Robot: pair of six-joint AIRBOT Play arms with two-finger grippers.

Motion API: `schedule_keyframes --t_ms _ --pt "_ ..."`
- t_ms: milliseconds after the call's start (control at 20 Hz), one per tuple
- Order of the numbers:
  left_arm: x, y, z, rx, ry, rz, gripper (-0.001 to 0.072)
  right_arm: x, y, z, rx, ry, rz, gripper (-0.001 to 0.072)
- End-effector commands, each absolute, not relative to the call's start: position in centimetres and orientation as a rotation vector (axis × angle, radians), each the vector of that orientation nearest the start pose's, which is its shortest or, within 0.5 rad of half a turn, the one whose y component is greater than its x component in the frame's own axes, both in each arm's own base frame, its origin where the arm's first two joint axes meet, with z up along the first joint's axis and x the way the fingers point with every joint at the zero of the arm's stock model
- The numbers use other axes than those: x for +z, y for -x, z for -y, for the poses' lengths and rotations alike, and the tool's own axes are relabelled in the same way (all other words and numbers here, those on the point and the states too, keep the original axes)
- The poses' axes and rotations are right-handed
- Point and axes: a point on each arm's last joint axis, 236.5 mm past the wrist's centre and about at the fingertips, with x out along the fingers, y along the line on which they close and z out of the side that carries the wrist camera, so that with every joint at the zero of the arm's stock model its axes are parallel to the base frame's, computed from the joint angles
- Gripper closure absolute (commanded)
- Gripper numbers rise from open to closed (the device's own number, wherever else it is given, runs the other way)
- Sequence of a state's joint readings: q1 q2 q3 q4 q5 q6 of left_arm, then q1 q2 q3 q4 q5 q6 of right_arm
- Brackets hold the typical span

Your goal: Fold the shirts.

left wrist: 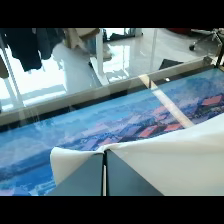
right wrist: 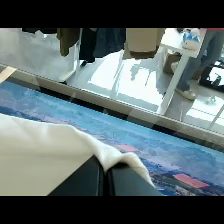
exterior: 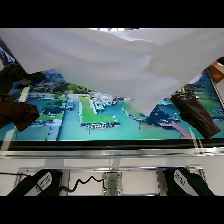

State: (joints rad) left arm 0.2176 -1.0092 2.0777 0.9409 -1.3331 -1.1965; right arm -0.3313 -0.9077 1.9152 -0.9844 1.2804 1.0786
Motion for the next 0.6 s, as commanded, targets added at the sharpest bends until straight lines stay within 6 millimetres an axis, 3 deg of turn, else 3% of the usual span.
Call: schedule_keyframes --t_ms 0,100,250,400,550 --pt "50.8 -25.4 6.1 -0.294 -0.163 -0.063 0.0696 48.4 -24.6 -2.4 0.139 0.266 -0.130 0.0686" --pt "49.8 -24.9 4.7 -0.231 -0.163 -0.111 0.0697 48.1 -23.2 -0.5 0.042 0.270 -0.157 0.0686" --pt "46.6 -27.5 3.6 -0.216 -0.120 -0.218 0.0696 46.8 -24.0 2.6 -0.068 0.256 -0.227 0.0686" --pt "41.9 -32.3 3.6 -0.274 -0.043 -0.363 0.0696 43.5 -28.0 4.7 -0.078 0.203 -0.356 0.0686" --pt "36.7 -37.9 4.7 -0.387 0.051 -0.507 0.0696 37.1 -34.2 5.6 -0.005 0.117 -0.536 0.0685"
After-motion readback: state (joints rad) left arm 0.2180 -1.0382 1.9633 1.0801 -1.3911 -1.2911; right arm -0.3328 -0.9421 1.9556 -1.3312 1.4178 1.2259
